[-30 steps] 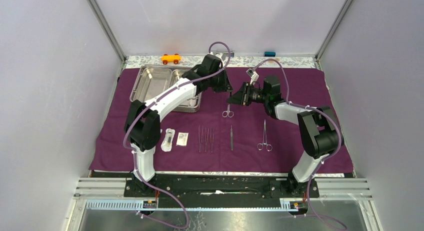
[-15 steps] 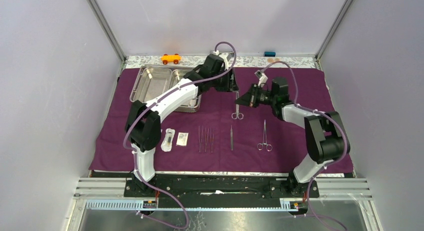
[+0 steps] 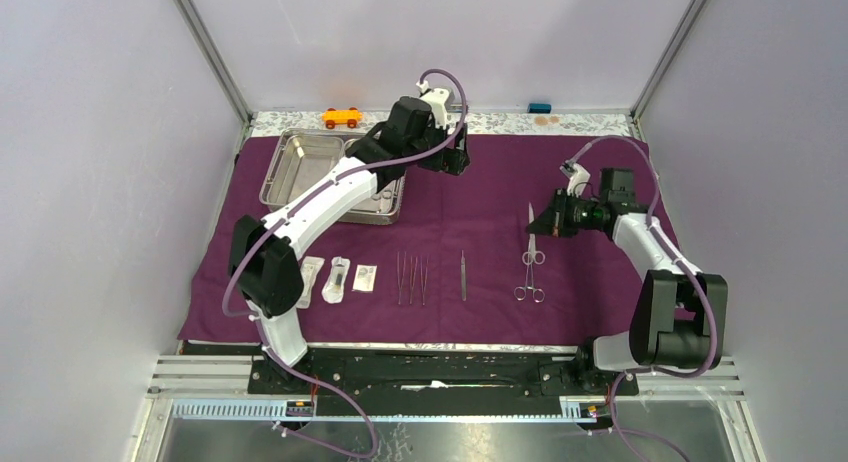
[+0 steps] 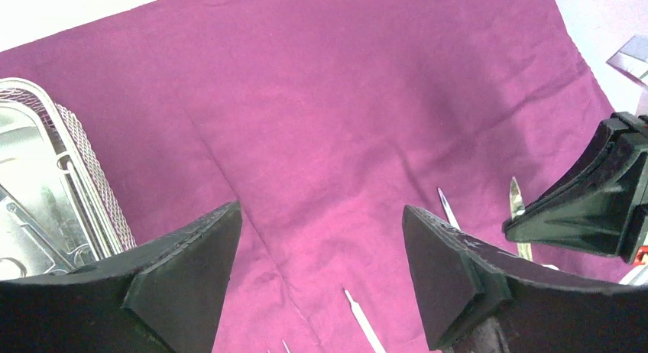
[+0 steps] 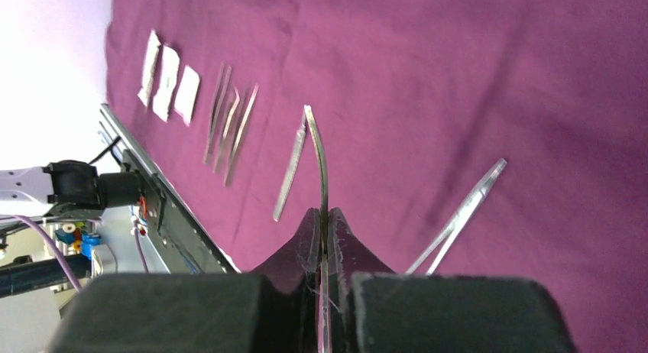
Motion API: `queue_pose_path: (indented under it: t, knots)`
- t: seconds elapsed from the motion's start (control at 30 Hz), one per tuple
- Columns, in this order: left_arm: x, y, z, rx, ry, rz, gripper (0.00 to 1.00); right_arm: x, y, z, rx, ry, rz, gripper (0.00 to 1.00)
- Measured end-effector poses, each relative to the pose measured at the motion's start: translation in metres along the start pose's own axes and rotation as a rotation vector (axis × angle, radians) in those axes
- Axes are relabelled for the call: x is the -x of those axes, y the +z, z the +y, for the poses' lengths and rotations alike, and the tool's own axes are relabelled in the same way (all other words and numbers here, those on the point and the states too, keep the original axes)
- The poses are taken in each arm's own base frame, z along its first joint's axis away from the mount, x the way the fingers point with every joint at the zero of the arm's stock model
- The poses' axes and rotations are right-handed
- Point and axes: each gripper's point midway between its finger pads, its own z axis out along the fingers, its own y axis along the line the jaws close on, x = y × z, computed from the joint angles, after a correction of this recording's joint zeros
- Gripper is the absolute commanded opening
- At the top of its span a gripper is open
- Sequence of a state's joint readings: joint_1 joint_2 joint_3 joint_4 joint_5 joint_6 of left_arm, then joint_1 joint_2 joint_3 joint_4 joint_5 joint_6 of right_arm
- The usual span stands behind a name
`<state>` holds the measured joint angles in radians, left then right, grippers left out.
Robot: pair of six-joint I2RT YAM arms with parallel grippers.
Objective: Open and lay out the surgical kit
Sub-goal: Place the medical item in the surgical kit.
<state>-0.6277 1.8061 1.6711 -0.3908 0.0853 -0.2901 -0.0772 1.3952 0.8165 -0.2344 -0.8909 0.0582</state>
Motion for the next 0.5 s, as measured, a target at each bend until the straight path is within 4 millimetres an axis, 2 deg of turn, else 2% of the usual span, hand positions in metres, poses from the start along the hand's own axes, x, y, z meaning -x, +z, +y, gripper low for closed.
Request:
queue_pose_path:
  t: [0.23,0.5]
  knots:
    - [-0.012,-0.002,0.003,0.008,-0.006,0.020,0.87,-0.020,-0.020,-0.038,-0.117,0.110,0.112,0.00]
    - [-0.025,-0.001,0.007,0.015,-0.018,0.043,0.88,-0.044,-0.021,-0.071,-0.212,0.218,0.304,0.06]
